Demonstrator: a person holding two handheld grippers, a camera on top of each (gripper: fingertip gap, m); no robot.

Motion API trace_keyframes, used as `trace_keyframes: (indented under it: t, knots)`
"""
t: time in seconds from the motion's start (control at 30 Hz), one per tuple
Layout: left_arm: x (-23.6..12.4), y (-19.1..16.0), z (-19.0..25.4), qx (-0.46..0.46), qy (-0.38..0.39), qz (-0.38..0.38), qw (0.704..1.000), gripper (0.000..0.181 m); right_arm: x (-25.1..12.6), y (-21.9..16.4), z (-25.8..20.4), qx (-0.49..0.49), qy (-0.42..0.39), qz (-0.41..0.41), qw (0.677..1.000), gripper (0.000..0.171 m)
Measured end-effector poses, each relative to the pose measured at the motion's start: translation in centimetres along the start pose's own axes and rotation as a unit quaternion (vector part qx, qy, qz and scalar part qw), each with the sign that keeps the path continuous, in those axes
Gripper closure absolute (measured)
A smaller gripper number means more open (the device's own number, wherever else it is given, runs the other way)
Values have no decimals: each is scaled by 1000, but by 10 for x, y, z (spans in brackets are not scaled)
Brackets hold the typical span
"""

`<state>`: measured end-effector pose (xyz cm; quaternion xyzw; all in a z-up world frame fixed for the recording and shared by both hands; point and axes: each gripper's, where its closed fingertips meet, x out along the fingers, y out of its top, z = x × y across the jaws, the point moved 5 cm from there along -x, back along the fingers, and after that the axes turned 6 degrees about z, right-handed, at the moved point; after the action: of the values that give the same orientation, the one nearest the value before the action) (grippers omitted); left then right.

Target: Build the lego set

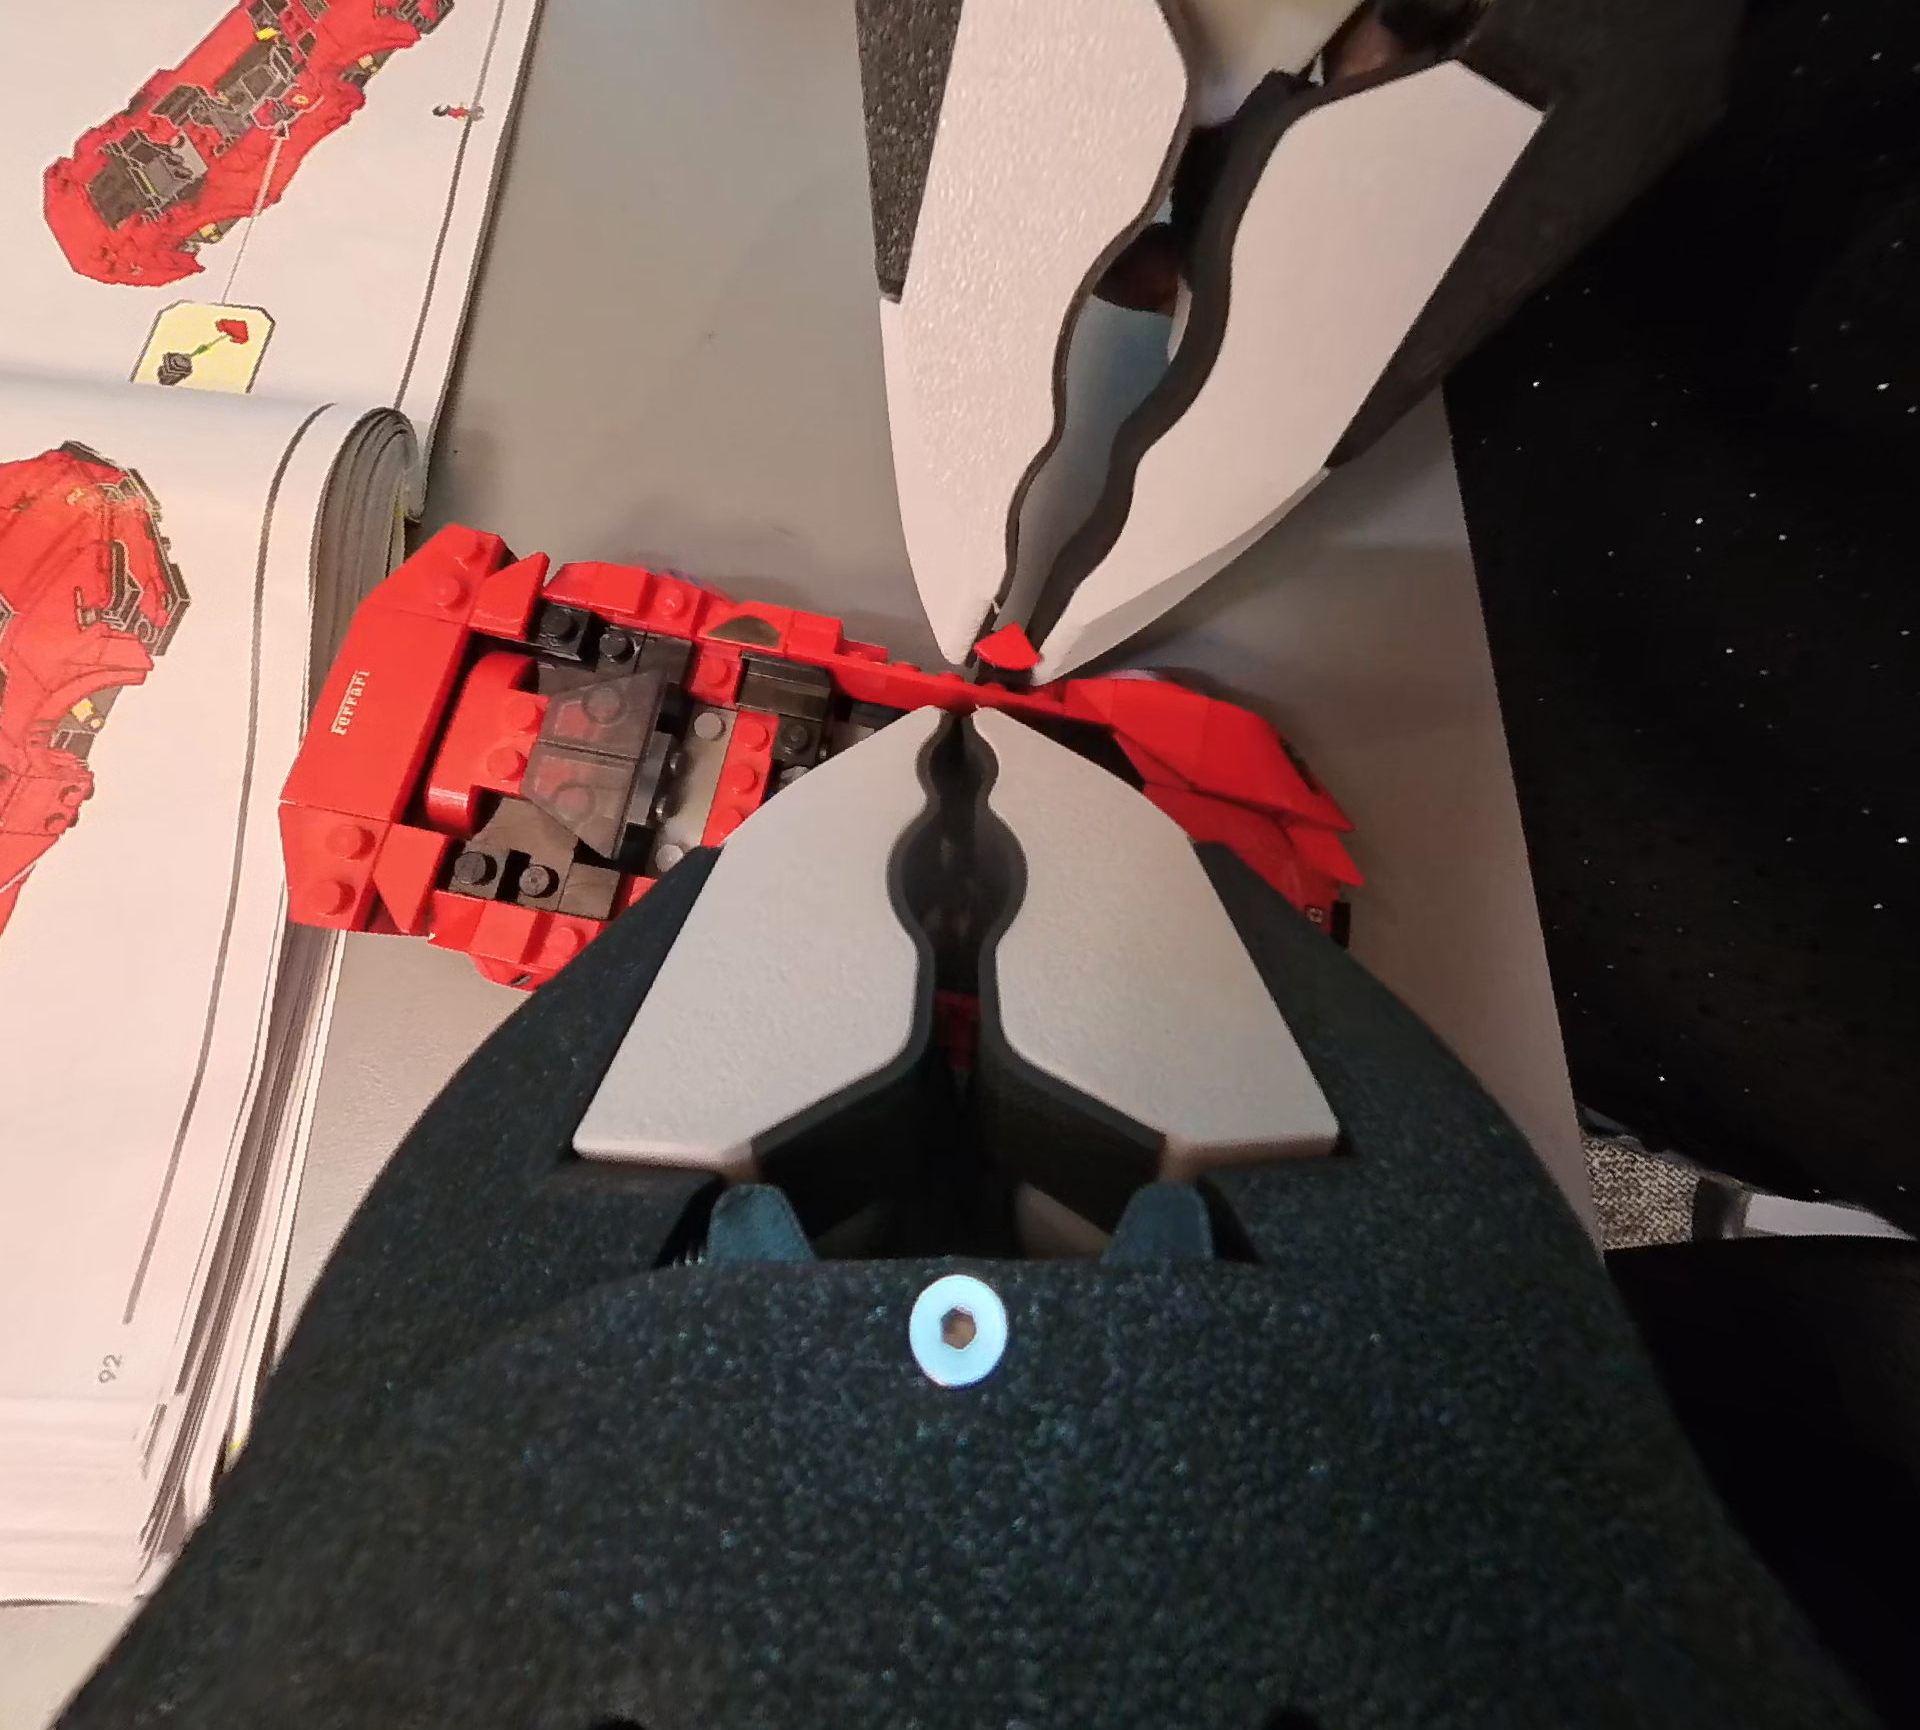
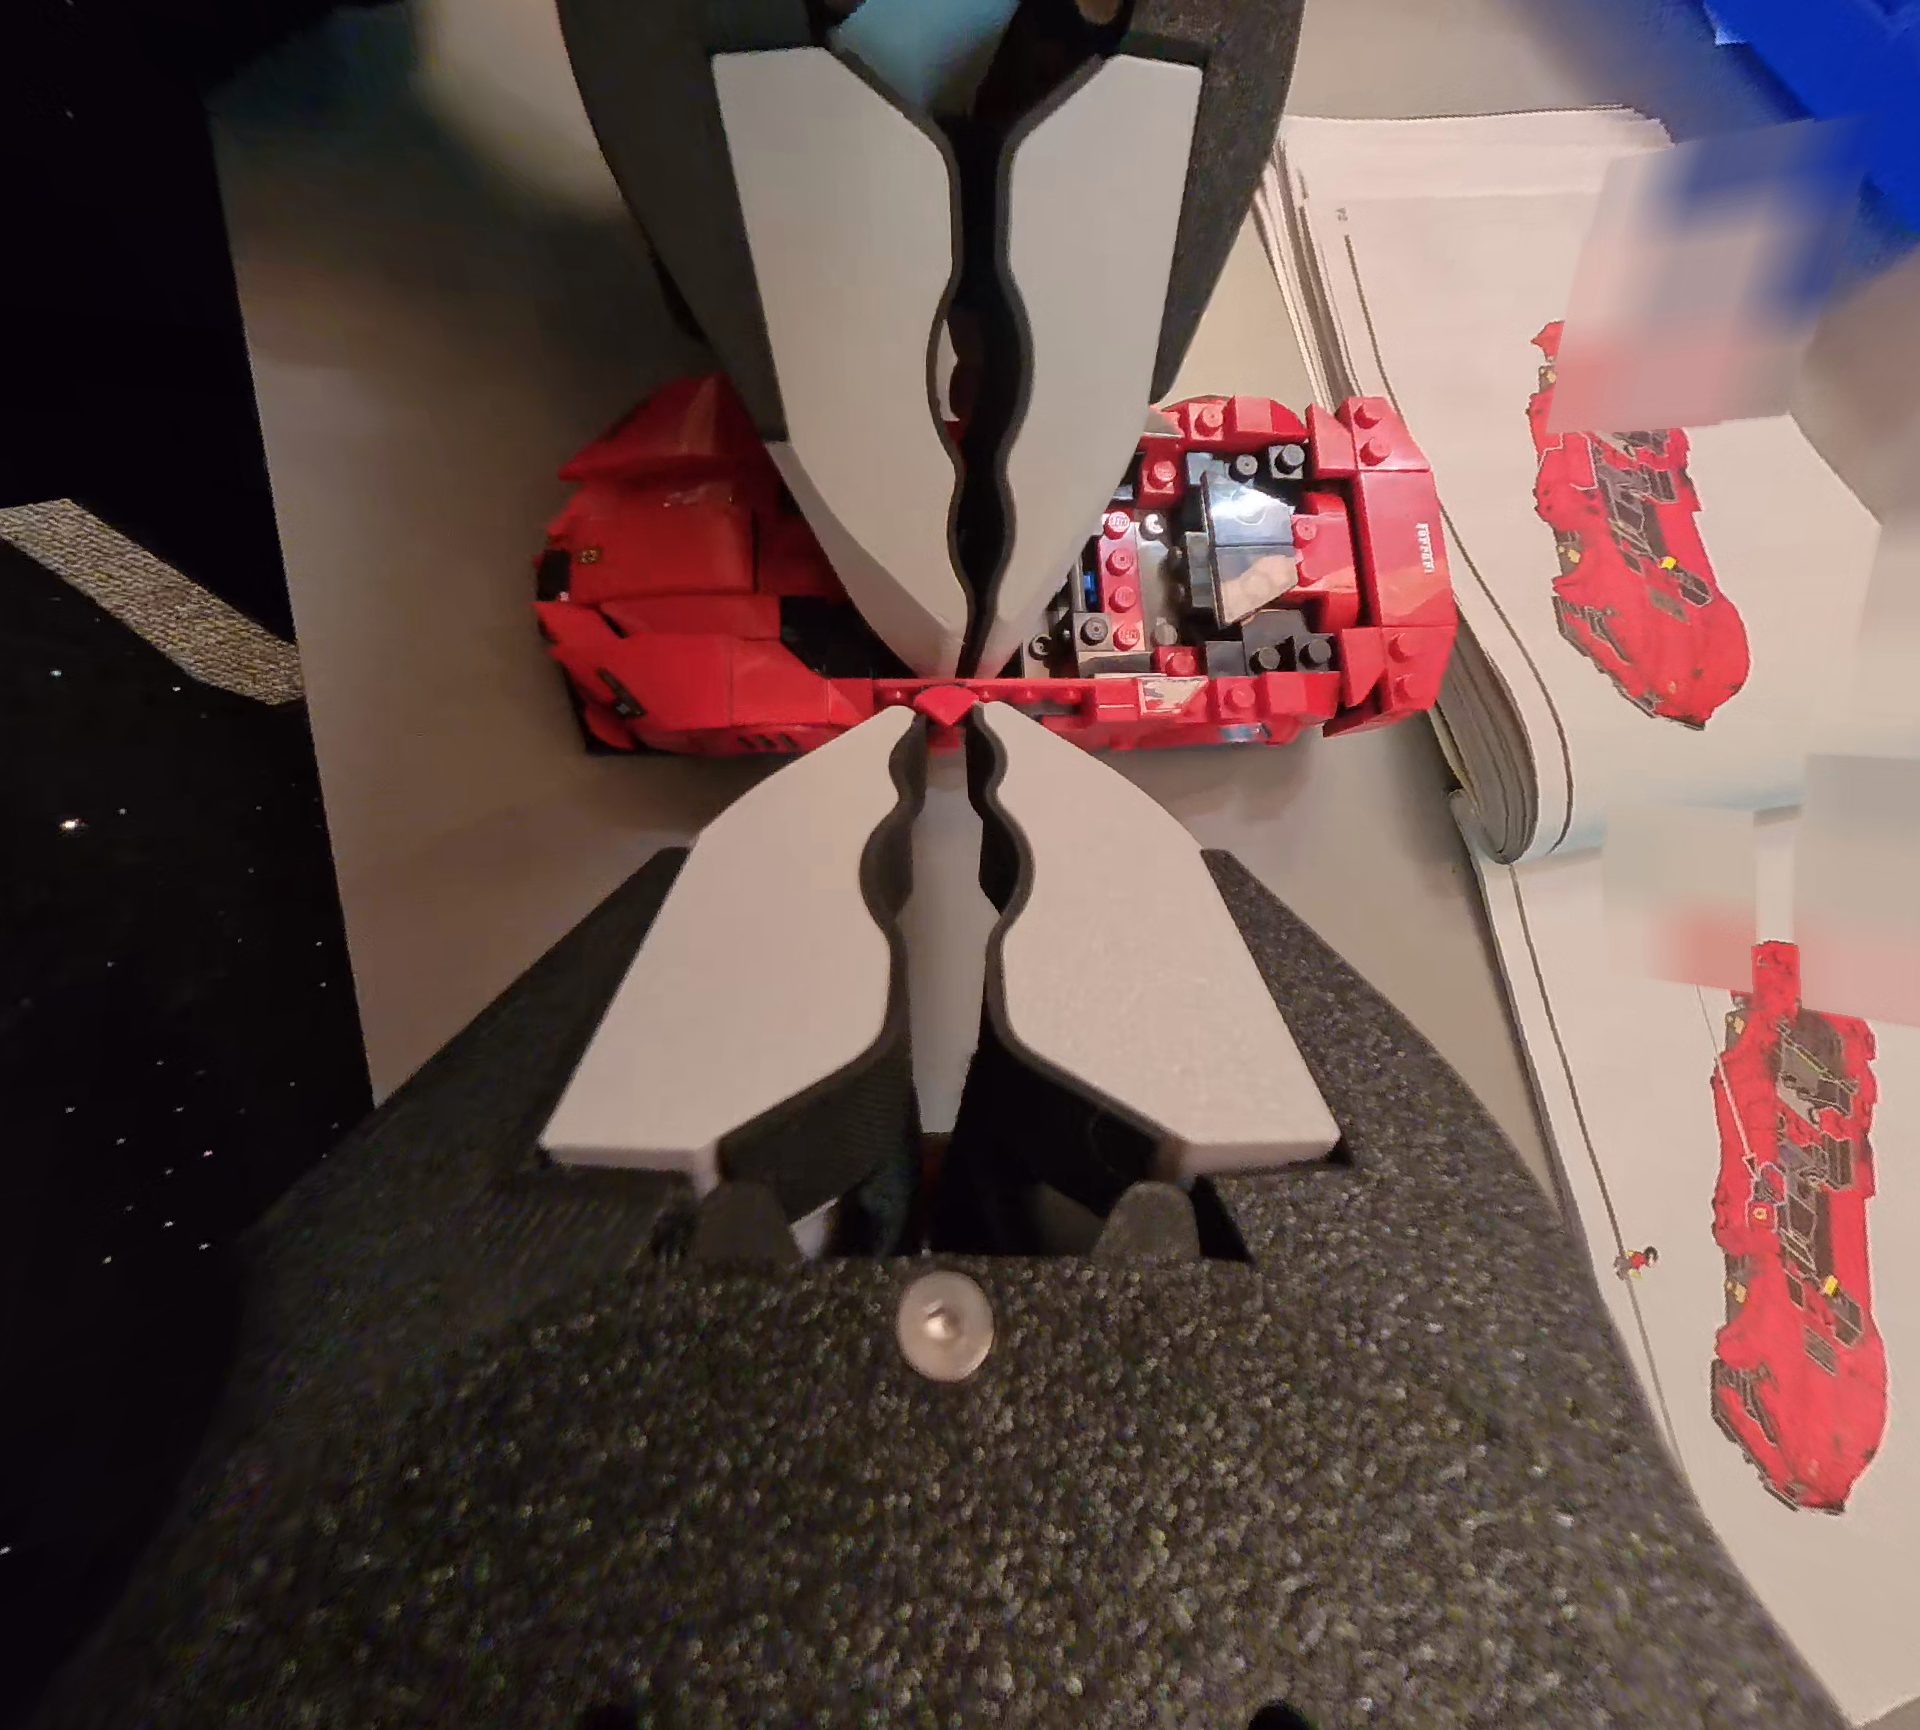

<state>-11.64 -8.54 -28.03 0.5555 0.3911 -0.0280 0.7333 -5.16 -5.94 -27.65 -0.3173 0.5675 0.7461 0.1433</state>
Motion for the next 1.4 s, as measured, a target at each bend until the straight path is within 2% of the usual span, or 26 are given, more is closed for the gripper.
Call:
trace_keyframes:
  t: [0.2, 0.37, 0.57, 0.67, 0.77, 0.83, 1.03, 1.2, 1.4]
  knots:
    - [0, 0, 0, -2, 5, -1, 1000, 181, 0, -1, 1, 6, 5, 9, 1000, 164]
    - [-4, 1, -2, -18, 6, 21, 1000, 171, -9, -4, 10, 52, 27, 54, 997, 164]
    - [-21, 12, -4, -24, 49, 51, 997, 168, -54, -25, 38, 73, -24, 54, 996, 164]
    - [-28, 27, 1, -32, 94, 78, 992, 160, -87, -50, 54, 100, -60, 14, 993, 164]
    - [-18, 44, 10, -41, 133, 87, 986, 159, -108, -77, 60, 127, -79, -22, 989, 164]
    - [-5, 56, 16, -54, 138, 91, 985, 157, -113, -89, 58, 135, -83, -33, 987, 164]
    - [65, 85, 25, -89, 117, 80, 986, 157, -111, -110, 56, 146, -84, -34, 985, 164]
    - [107, 101, 12, -122, 107, 95, 982, 171, -107, -118, 56, 126, -76, -38, 988, 163]
    - [134, 106, 0, -85, 129, 22, 988, 176, -106, -126, 60, 127, -61, -35, 989, 163]
